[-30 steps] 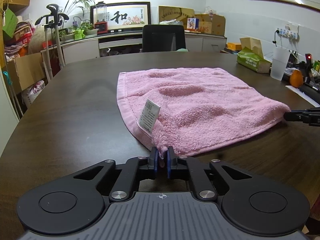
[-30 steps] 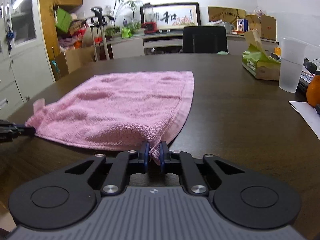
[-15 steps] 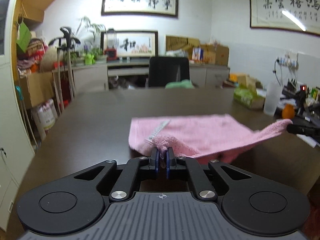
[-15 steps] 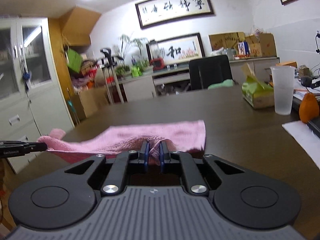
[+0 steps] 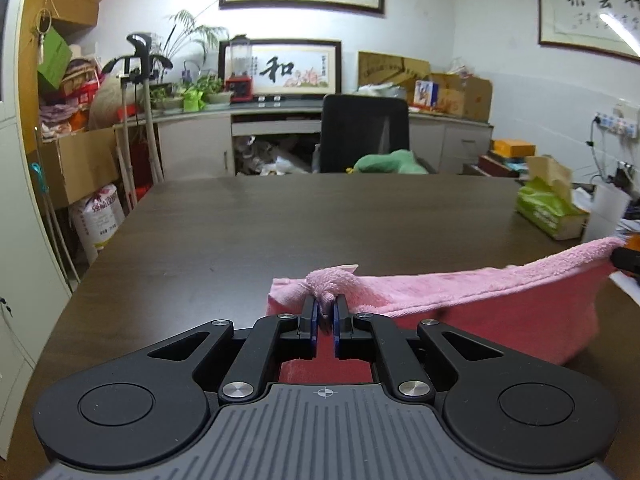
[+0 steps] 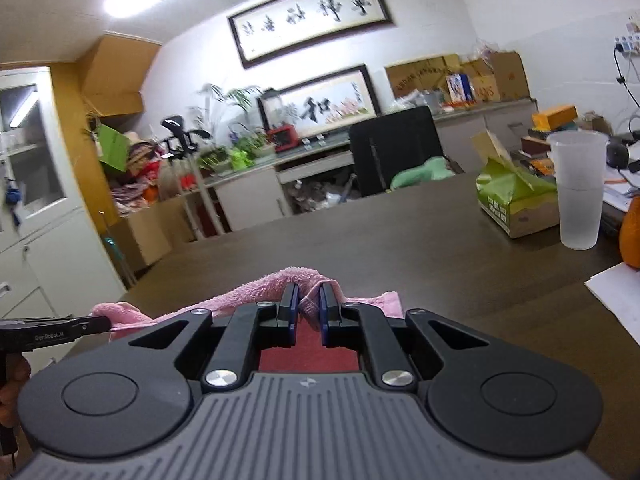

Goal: Fold towel
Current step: 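Lift the gripped edge with both tools, fold it over the towel, open both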

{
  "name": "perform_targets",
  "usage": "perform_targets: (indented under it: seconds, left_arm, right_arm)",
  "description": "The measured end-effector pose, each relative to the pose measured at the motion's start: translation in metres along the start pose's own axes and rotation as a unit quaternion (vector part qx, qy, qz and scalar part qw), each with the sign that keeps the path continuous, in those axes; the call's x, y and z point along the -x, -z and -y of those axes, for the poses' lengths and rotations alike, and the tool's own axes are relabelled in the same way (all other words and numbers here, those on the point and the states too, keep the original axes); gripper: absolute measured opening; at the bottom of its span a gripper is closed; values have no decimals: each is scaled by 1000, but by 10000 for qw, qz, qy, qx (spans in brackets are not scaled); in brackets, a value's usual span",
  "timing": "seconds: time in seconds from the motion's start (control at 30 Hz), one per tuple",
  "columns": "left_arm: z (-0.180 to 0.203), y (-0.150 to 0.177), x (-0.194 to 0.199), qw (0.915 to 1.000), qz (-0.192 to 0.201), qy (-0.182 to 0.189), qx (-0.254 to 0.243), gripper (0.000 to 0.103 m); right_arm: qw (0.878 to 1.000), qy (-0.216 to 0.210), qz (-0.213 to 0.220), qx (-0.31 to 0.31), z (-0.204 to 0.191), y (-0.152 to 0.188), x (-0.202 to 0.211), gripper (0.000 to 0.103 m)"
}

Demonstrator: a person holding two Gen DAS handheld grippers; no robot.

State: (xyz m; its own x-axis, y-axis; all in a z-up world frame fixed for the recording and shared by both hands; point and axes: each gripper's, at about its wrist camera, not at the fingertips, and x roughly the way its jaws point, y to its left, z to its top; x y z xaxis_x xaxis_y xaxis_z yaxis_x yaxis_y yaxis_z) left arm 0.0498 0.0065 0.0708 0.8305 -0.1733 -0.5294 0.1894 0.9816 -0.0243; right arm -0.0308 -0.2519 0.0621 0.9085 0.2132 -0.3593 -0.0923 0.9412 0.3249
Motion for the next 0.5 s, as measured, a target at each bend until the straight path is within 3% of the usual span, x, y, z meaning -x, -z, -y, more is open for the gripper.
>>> perform_targets:
  seconds: [0.27, 0.43, 0.5]
  left_arm:
    - [1, -6, -54, 9990, -373, -228, -18, 8]
    - [0, -2, -68, 9982, -520, -304, 25, 23]
    - [-3, -1, -67, 9981, -499, -356, 91, 36]
  right_arm:
    - [9985, 370, -405, -69, 5, 2, -56, 12]
    - [9968, 558, -528, -219, 13, 10, -68, 12]
    - [9960, 628, -572, -280, 15, 13, -71, 13]
